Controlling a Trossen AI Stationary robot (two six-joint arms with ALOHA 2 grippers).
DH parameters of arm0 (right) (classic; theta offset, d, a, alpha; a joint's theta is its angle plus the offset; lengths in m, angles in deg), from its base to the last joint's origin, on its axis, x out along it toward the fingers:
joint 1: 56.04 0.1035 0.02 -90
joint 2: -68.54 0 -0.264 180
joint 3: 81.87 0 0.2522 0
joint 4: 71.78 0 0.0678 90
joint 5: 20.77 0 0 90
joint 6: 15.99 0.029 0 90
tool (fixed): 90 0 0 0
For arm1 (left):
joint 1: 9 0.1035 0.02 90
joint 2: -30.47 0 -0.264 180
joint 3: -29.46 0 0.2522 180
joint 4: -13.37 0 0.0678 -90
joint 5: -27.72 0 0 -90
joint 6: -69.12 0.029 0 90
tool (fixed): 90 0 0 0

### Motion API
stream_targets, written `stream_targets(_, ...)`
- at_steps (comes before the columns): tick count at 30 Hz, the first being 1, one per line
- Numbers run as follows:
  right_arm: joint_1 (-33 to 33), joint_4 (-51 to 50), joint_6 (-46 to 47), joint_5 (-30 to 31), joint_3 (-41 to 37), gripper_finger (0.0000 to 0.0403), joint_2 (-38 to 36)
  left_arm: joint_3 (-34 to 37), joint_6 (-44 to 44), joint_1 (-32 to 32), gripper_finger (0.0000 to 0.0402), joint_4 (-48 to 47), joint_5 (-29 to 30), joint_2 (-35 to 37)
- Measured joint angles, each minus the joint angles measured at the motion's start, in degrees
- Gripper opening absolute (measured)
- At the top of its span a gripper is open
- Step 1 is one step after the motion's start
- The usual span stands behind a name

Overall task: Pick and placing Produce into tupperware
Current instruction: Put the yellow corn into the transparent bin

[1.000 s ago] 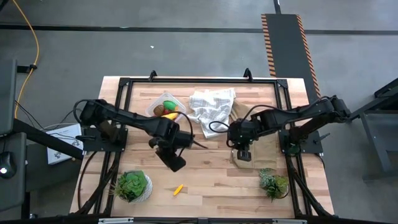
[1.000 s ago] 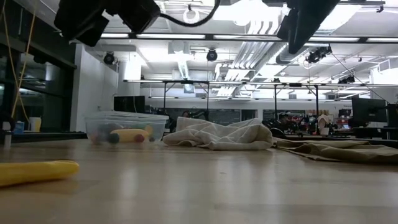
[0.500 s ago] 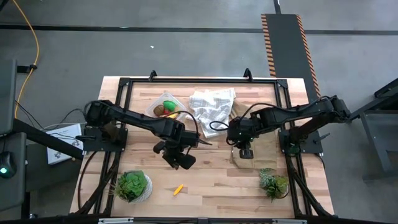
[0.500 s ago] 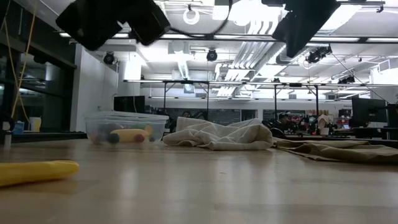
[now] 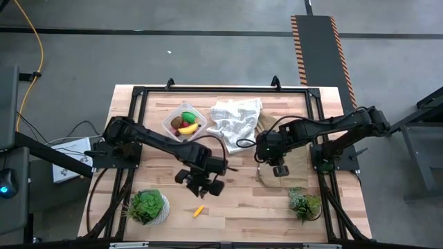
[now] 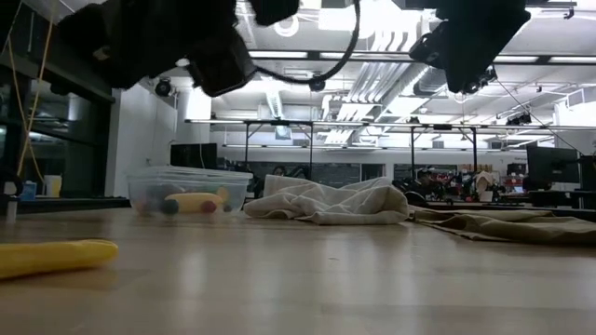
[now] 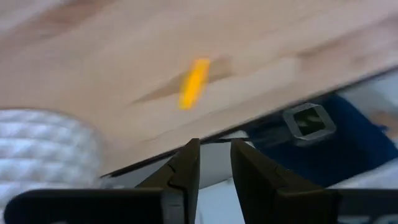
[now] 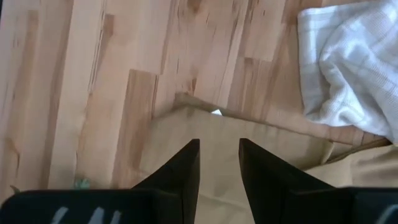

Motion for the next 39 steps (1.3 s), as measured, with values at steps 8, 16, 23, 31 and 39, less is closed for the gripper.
stream_targets(8, 0.0, -0.75, -1.74, -0.01, 0.0, 0.0103, -0.02, -0.13, -4.38, -1.34, 0.0078, 2.93, 2.88, -0.95)
stream_targets(16, 0.0, -0.71, -2.83, -0.05, 0.0, 0.0103, 0.0, -0.14, -6.28, -2.63, 0.0079, 3.75, 4.1, -0.97)
stream_targets(23, 0.0, -0.38, -3.01, -0.71, 0.0, 0.0103, 0.0, -0.14, -6.23, -3.93, 0.0079, 4.16, 4.91, -0.97)
stream_targets(31, 0.0, -0.25, -3.42, -1.85, 0.0, 0.0103, 0.0, -0.14, -8.52, -5.54, 0.0099, 4.92, 5.05, -0.95)
stream_targets(39, 0.01, -0.12, -3.97, -1.89, 0.0, 0.0103, 0.0, -0.14, -12.16, -6.0, 0.0146, 5.34, 3.2, -0.95)
